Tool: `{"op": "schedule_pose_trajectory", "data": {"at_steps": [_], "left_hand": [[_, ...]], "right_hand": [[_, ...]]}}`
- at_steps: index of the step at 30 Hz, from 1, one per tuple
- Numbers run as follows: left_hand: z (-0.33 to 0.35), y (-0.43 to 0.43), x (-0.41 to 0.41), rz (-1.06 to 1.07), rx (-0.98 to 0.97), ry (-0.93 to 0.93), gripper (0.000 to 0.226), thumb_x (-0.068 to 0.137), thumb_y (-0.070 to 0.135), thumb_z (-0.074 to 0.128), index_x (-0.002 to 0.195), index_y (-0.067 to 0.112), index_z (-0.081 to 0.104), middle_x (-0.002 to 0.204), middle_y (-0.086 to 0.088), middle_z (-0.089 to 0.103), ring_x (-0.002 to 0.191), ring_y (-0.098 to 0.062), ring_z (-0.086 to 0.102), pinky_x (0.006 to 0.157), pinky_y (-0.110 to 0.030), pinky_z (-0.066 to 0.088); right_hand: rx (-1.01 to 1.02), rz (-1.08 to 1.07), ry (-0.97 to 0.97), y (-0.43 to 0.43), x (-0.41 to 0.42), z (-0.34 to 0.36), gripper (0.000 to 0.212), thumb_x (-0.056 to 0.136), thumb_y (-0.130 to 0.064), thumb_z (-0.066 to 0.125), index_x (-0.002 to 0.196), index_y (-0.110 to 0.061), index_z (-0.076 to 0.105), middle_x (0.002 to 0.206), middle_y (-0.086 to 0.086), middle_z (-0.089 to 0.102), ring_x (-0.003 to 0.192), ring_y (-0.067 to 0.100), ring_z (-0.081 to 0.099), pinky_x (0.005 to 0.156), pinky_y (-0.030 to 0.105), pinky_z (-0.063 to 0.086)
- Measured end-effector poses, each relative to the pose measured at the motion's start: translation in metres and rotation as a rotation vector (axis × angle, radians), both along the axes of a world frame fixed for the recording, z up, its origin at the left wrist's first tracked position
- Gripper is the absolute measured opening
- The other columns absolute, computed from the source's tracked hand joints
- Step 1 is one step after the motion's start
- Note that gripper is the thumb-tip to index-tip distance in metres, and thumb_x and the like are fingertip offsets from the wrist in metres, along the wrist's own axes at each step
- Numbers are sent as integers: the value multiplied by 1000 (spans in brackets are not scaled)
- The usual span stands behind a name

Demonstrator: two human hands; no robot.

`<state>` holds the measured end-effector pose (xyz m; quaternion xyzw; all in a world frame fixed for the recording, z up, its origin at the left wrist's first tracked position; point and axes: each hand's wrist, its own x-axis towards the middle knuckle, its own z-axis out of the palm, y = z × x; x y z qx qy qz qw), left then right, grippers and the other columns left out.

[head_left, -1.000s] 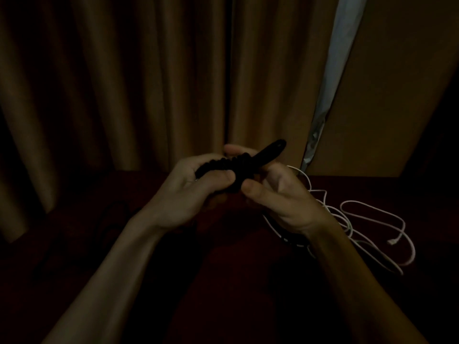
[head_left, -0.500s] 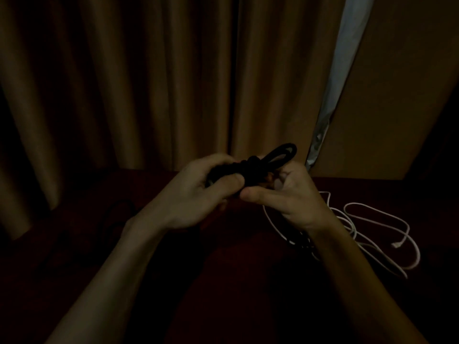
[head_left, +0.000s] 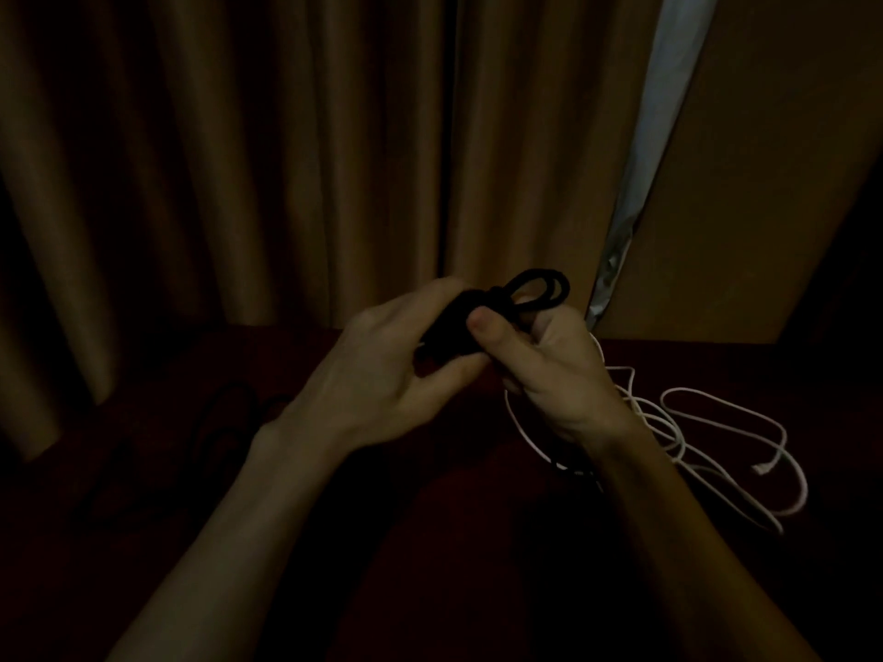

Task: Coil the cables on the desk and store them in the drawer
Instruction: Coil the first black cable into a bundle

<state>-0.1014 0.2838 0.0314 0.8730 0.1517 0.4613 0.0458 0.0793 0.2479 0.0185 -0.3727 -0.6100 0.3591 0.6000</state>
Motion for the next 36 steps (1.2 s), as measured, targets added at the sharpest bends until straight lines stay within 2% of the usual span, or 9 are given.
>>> {"op": "schedule_pose_trajectory", "data": {"at_steps": [2, 8, 11, 15, 18, 21, 28, 33, 36], "left_hand": [[-2, 0, 1, 17, -52, -74, 40, 92, 28, 69, 127, 10, 59, 99, 5, 68, 81, -4, 65, 67, -12, 47], [-3, -3, 5, -61, -349, -299, 20, 90, 34, 62, 107, 25, 62, 83, 8, 66, 68, -4, 61, 59, -19, 47], [-2, -6, 11, -184, -489, -362, 16, 89, 31, 60, 100, 20, 64, 72, 5, 62, 61, -9, 58, 54, -22, 46], [-2, -8, 16, -350, -810, -402, 21, 80, 38, 61, 91, 22, 70, 65, 2, 59, 54, -9, 53, 47, -19, 40], [-3, -5, 12, -431, -916, -334, 30, 79, 40, 59, 98, 19, 68, 62, 5, 60, 51, -6, 52, 47, -17, 38], [-4, -3, 6, -374, -890, -227, 36, 82, 43, 57, 105, 16, 66, 69, 2, 64, 59, -11, 59, 51, -21, 43], [2, -9, 1, 14, -513, 70, 53, 71, 53, 71, 114, 25, 57, 87, 16, 70, 71, -1, 67, 60, -24, 54], [0, -8, 6, 109, -130, 2, 58, 84, 37, 78, 130, 15, 52, 97, 19, 66, 82, 5, 66, 62, -12, 51], [-5, -5, 9, 143, 35, -37, 52, 89, 35, 72, 129, 8, 55, 101, 8, 67, 80, -2, 65, 63, -15, 51]], "right_hand": [[-8, 89, 14, 1, 1, 1, 31, 90, -46, 71, 85, -16, 69, 62, 11, 39, 47, 13, 30, 44, 32, 16], [-9, 380, 26, -5, 8, 3, 23, 101, -16, 49, 102, -17, 72, 61, -2, 40, 48, 4, 27, 49, 24, 19], [16, 332, 90, -4, 4, 4, 31, 97, -13, 54, 119, 10, 57, 65, 5, 45, 46, 0, 30, 47, 17, 24], [109, 350, 146, -2, 3, 2, 29, 93, -17, 72, 121, -18, 65, 79, 14, 45, 47, 2, 36, 45, 19, 27], [92, 312, -3, -9, 3, 6, 46, 91, -20, 65, 136, -15, 55, 86, 16, 54, 51, 2, 42, 50, 20, 32], [113, 218, -56, -15, 0, 11, 35, 94, -2, 56, 129, -2, 55, 79, -15, 70, 57, -2, 61, 55, 9, 43], [14, 95, -22, -14, -2, 11, 23, 94, -22, 62, 105, -2, 61, 56, -14, 53, 45, 0, 41, 45, 14, 30], [-7, -36, -36, -13, -5, 12, 29, 86, -36, 64, 86, -7, 63, 49, -10, 49, 39, 3, 38, 40, 18, 25], [40, -79, -7, -11, -9, 12, 22, 94, -25, 62, 80, -7, 61, 47, -13, 55, 40, 0, 50, 43, 11, 33]]}}
